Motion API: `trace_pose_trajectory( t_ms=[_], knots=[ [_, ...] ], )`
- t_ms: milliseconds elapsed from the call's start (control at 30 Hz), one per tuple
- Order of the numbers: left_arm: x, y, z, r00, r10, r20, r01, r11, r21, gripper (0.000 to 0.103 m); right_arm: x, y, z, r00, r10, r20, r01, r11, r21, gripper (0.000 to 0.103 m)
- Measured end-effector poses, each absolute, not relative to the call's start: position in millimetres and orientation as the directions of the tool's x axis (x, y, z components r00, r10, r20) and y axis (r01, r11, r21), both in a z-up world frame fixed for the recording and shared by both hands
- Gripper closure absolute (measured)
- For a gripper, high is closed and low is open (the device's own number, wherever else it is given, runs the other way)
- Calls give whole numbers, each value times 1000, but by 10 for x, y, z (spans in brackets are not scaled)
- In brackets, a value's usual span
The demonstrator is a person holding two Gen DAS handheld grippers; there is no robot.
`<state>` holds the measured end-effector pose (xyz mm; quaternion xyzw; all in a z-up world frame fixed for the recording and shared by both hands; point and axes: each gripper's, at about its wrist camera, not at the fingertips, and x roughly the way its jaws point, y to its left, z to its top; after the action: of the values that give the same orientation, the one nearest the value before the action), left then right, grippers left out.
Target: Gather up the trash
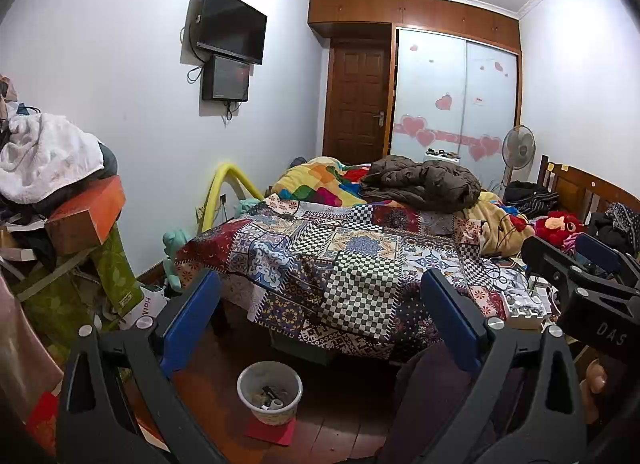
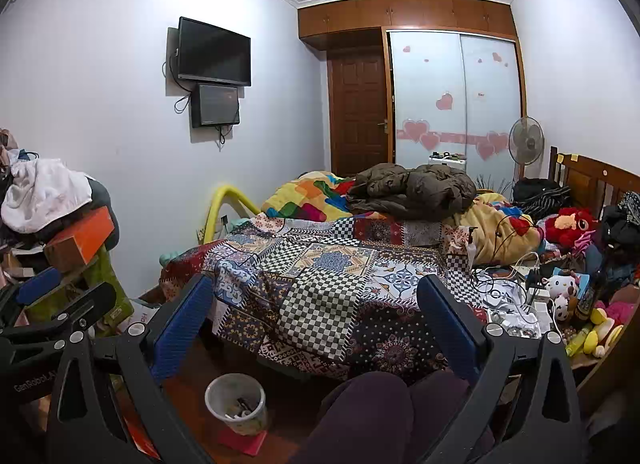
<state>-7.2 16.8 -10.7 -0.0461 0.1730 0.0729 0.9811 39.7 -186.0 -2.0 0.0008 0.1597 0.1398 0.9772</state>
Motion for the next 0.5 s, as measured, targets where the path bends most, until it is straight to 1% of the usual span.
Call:
trace_pose_trajectory(
  t_ms=[333,500],
  knots=[
    [-60,159,-84,931,122,-344,-151,987,-60,2,389,-1883,-26,908,282,-310,-282,958,45,2],
    [-82,186,-77,936,129,-328,-155,987,-53,2,388,-1887,-25,908,281,-310,-281,959,46,2]
  ],
)
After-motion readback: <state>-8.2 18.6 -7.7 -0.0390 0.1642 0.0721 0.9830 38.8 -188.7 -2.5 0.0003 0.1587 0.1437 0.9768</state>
